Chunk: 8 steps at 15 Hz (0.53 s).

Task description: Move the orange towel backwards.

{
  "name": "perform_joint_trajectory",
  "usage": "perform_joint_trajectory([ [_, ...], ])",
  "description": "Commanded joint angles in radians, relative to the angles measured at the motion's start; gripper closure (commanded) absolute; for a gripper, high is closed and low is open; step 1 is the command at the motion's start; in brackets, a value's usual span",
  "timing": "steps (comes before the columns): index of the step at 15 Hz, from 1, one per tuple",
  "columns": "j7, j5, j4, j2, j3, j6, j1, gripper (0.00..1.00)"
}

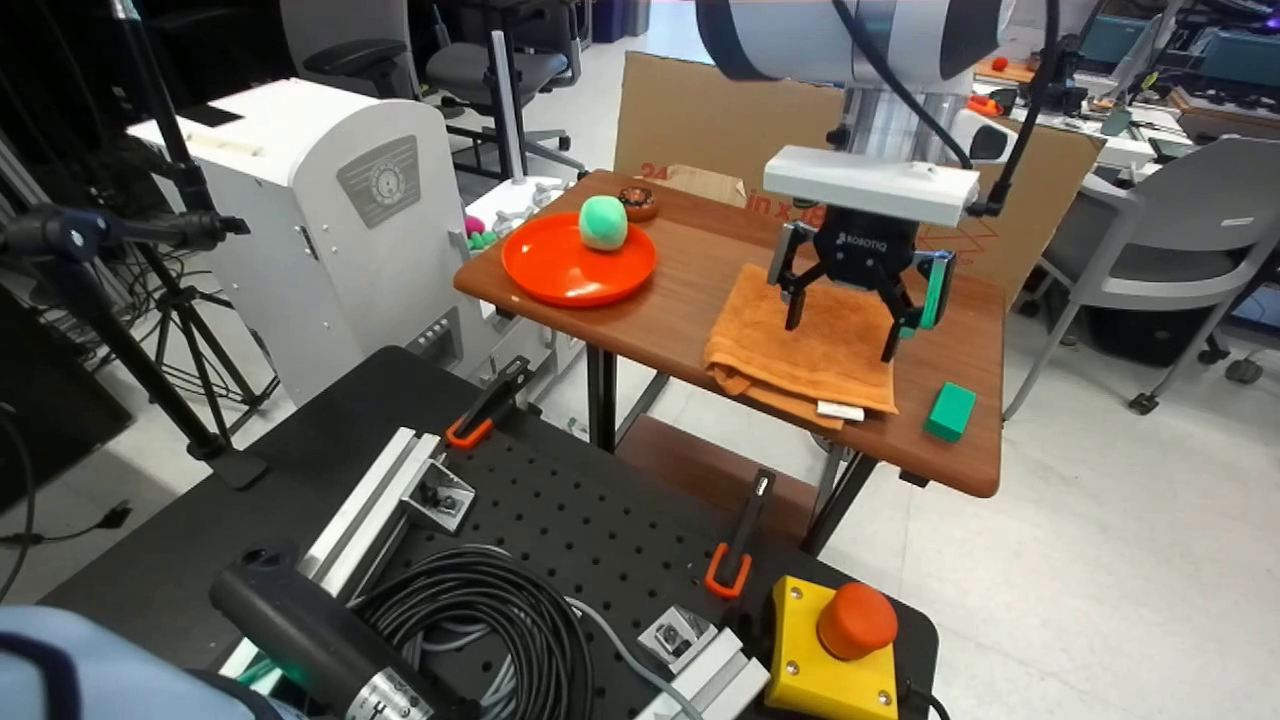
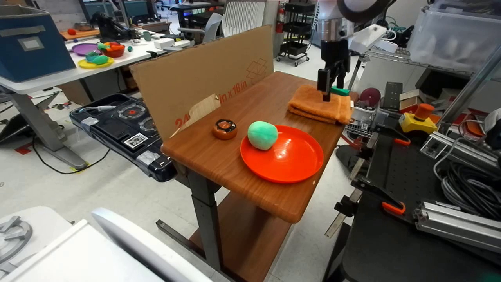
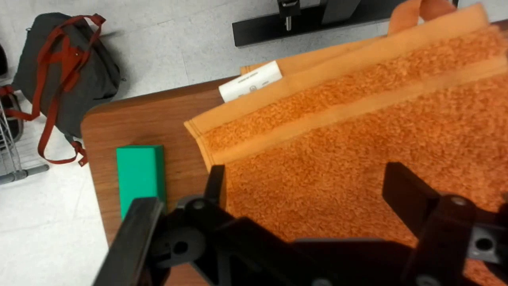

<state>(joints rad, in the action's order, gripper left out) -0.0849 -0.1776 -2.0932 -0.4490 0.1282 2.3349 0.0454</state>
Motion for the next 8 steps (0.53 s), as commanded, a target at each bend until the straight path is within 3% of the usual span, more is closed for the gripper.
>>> perform_joint_trajectory([
  [1,-0.024,0.048,0.133,-0.135,-0.016,-0.033,0.005,0.00],
  [4,-0.056,0.071,0.236,-0.222,-0.014,-0.070,0.001,0.00],
  [8,-0.152,0.105,0.461,-0.335,-0.005,-0.183,-0.005,0.00],
])
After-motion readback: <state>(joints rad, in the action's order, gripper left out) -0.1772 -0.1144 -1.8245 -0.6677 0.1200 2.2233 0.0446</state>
